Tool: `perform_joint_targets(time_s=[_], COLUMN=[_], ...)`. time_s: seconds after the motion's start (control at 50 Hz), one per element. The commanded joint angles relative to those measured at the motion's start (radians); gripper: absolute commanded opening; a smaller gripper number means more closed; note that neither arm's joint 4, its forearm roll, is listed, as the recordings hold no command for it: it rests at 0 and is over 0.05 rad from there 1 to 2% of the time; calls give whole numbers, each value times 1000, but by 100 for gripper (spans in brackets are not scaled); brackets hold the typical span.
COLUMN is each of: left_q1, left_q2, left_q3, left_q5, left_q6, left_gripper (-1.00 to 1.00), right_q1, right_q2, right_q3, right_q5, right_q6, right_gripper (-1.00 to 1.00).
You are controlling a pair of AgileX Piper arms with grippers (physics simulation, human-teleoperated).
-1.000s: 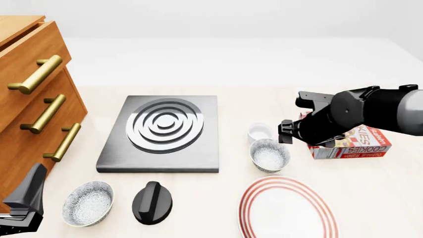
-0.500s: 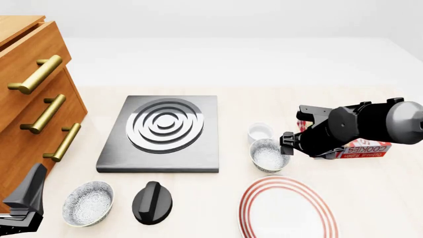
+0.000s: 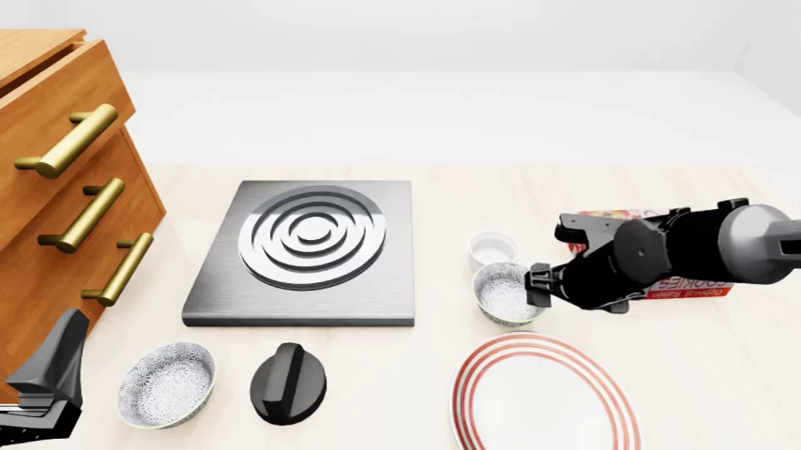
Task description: Pick the akita bowl between the plate and the ramekin and place it on the plate.
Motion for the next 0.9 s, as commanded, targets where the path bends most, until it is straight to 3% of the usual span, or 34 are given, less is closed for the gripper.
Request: perform_joint_targets(time_s=[0.02,0.3,0.32,0.34,0.48,0.62,0.74,0.9], left_q1=[0,0,0,0,0,0,0,0], left_q2=[0,0,0,0,0,0,0,0], left_q3=[0,0,0,0,0,0,0,0], left_q5=[0,0,0,0,0,0,0,0], left_q6=[0,0,0,0,0,0,0,0], left_gripper=[100,100,100,100,100,100,100,100], right_q1=[14,40,32,3,12,-12,-44,-6], right_q2=[17,15,10,-2,-27,-54,-184,-322], right_q3=[3,10,10,9,15,8,-14,-42], right_q5=[-20,-39,-41,-41,-40,-24,60,165], right_q6=[9,33,25,7,24,5,-58,-58], right_gripper=[100,100,-100,-100,-100,-100,-100,-100])
